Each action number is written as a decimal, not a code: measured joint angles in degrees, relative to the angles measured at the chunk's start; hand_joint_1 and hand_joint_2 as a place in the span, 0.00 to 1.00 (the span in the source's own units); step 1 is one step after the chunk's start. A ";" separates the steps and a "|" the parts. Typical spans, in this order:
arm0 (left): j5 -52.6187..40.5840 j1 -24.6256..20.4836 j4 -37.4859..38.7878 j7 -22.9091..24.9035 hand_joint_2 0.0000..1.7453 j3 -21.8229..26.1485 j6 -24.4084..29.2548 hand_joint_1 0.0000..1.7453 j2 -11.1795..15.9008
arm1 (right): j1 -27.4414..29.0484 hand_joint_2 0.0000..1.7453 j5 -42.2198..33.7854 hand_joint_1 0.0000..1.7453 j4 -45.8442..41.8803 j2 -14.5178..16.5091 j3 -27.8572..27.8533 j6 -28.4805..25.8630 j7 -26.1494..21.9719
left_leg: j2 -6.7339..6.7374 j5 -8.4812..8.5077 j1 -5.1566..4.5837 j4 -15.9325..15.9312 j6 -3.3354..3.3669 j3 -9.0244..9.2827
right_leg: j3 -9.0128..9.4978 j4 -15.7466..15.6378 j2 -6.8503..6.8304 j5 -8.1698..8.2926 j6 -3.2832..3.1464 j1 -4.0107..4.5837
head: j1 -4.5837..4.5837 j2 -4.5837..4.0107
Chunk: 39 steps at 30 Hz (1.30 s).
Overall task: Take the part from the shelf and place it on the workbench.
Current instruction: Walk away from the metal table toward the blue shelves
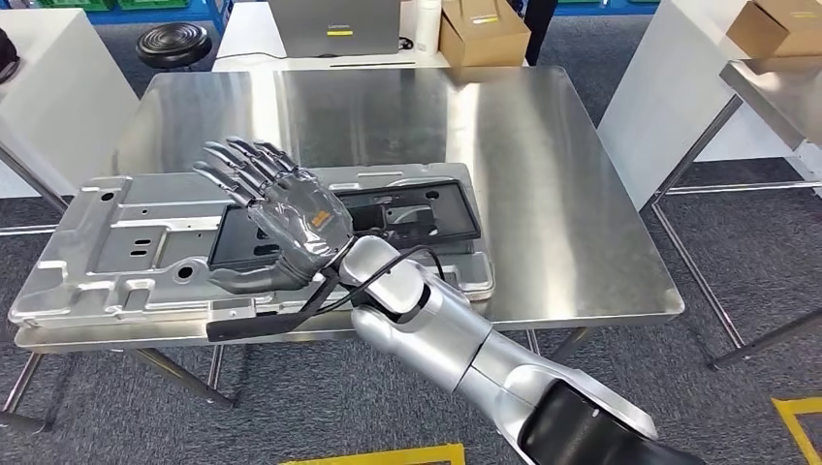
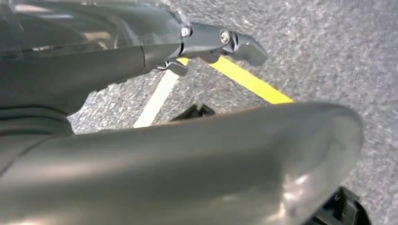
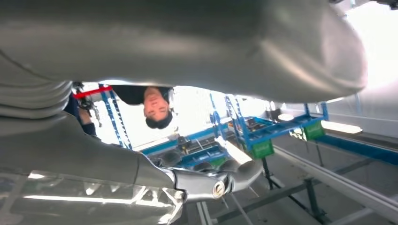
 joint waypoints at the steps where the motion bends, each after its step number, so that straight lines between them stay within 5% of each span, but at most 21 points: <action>1: -0.03 0.03 0.00 -0.01 0.00 0.00 0.00 0.00 0.00 | 0.02 0.00 -0.01 0.00 -0.01 0.00 0.00 0.00 0.00 | -0.06 0.25 -0.04 0.10 0.48 -0.32 | -0.10 -0.15 -0.01 0.27 0.24 -0.09 | 0.21 0.00; 4: -0.08 0.02 0.00 0.00 0.00 0.00 0.01 0.00 0.00 | 0.01 0.00 -0.03 0.00 -0.02 -0.05 -0.03 -0.01 0.01 | 0.13 1.04 -0.03 0.07 1.77 -1.10 | -1.27 1.99 -0.06 -1.78 0.72 -0.32 | 0.98 0.00; 7: -0.08 0.03 0.00 0.00 0.00 0.00 0.01 0.00 0.00 | 0.11 0.00 -0.09 0.00 -0.01 -0.17 -0.02 -0.01 0.01 | 0.41 1.71 -0.31 0.07 2.48 -2.10 | -5.24 12.35 -0.07 -7.87 0.77 -0.27 | 2.35 0.00; 9: -0.08 0.06 0.00 0.02 0.00 0.00 0.01 0.00 0.00 | 0.29 0.00 -0.17 0.00 -0.01 -0.32 -0.01 0.00 0.01 | 0.50 2.13 -0.58 0.10 2.59 -2.66 | -5.88 15.83 -0.07 -8.99 0.64 -0.20 | 2.98 0.00; 14: -0.07 -0.02 0.00 0.00 0.00 0.00 0.05 0.00 -0.08 | 0.09 0.00 -0.20 0.00 -0.13 -0.38 -0.01 -0.02 -0.02 | 0.49 2.90 -0.90 0.06 1.92 -3.15 | 3.40 0.82 -0.02 -3.77 -0.69 0.95 | 3.81 0.00; 18: -0.05 0.00 0.00 -0.01 0.00 0.00 0.12 0.00 -0.10 | 0.10 0.00 -0.31 0.00 -0.16 -0.44 0.01 0.07 -0.14 | 0.48 3.10 -0.79 0.10 0.63 -3.55 | 3.55 -0.67 -0.02 -2.96 -1.24 0.99 | 3.64 0.00; 20: 0.01 -0.01 0.00 -0.02 0.00 0.00 0.15 0.00 -0.08 | 0.05 0.00 -0.35 0.00 -0.17 -0.42 0.03 0.25 -0.25 | 0.46 0.30 -0.82 3.51 0.37 -4.81 | 3.31 -1.11 -0.21 -2.22 -1.87 0.63 | 2.97 0.00; 22: 0.09 0.02 0.00 -0.02 0.00 0.00 0.16 0.00 -0.07 | 0.16 0.00 -0.47 0.00 -0.18 -0.40 0.04 0.47 -0.35 | 0.47 -3.82 -0.79 10.43 0.23 -7.16 | 2.72 -1.09 -0.35 -1.77 -2.28 0.65 | 1.97 0.00; 24: 0.14 0.04 0.00 -0.02 0.00 0.00 0.16 0.00 -0.06 | 0.50 0.00 -0.73 0.00 -0.20 -0.40 0.07 0.63 -0.45 | 0.48 -5.39 -0.68 14.50 0.05 -8.01 | 2.05 -1.04 -0.38 -1.29 -2.30 0.62 | 1.32 0.00; 25: 0.19 0.03 0.00 -0.02 0.00 0.00 0.17 0.00 -0.05 | 0.70 0.00 -0.87 0.00 -0.25 -0.40 0.09 0.67 -0.50 | 0.49 -4.74 -0.58 13.53 -0.04 -6.99 | 1.74 -0.97 -0.37 -1.07 -2.18 0.55 | 1.06 0.00; 29: 0.28 -0.07 0.00 -0.05 0.00 0.00 0.19 0.00 -0.07 | 0.99 0.00 -1.05 0.00 -0.65 -0.30 0.20 0.71 -0.60 | 0.30 -0.60 -0.16 0.78 -0.29 0.30 | 0.47 0.17 -0.34 -0.68 -1.24 0.42 | 0.20 0.00; 33: 0.29 0.04 0.01 -0.09 0.00 0.00 0.19 0.00 -0.08 | 1.14 0.00 -1.26 0.00 -0.82 -0.20 0.47 0.72 -0.69 | 0.06 0.31 -0.40 0.04 1.22 -0.35 | -0.32 0.27 -0.34 -0.19 -0.01 0.41 | 0.67 0.00; 35: 0.31 0.00 0.01 -0.10 0.00 0.00 0.19 0.00 -0.08 | 1.19 0.00 -1.62 0.00 -0.86 -0.21 0.61 0.72 -0.83 | 0.24 0.94 -0.24 -0.03 2.00 -0.99 | -1.65 3.27 -0.36 -2.83 0.34 0.27 | 1.33 0.00; 37: 0.34 0.02 0.00 -0.10 0.00 0.00 0.19 0.00 -0.07 | 1.52 0.00 -2.12 0.00 -0.90 -0.21 0.73 0.79 -1.01 | 0.41 1.50 -0.29 -0.01 2.34 -1.73 | -4.34 10.55 -0.36 -7.26 0.49 0.22 | 2.30 0.00; 39: 0.37 0.05 0.00 -0.09 0.00 0.01 0.19 0.00 -0.07 | 2.19 0.00 -2.59 0.00 -0.90 -0.22 0.86 0.94 -1.13 | 0.52 2.01 -0.40 0.01 2.37 -2.41 | -5.82 15.86 -0.36 -9.37 0.48 0.22 | 2.90 0.00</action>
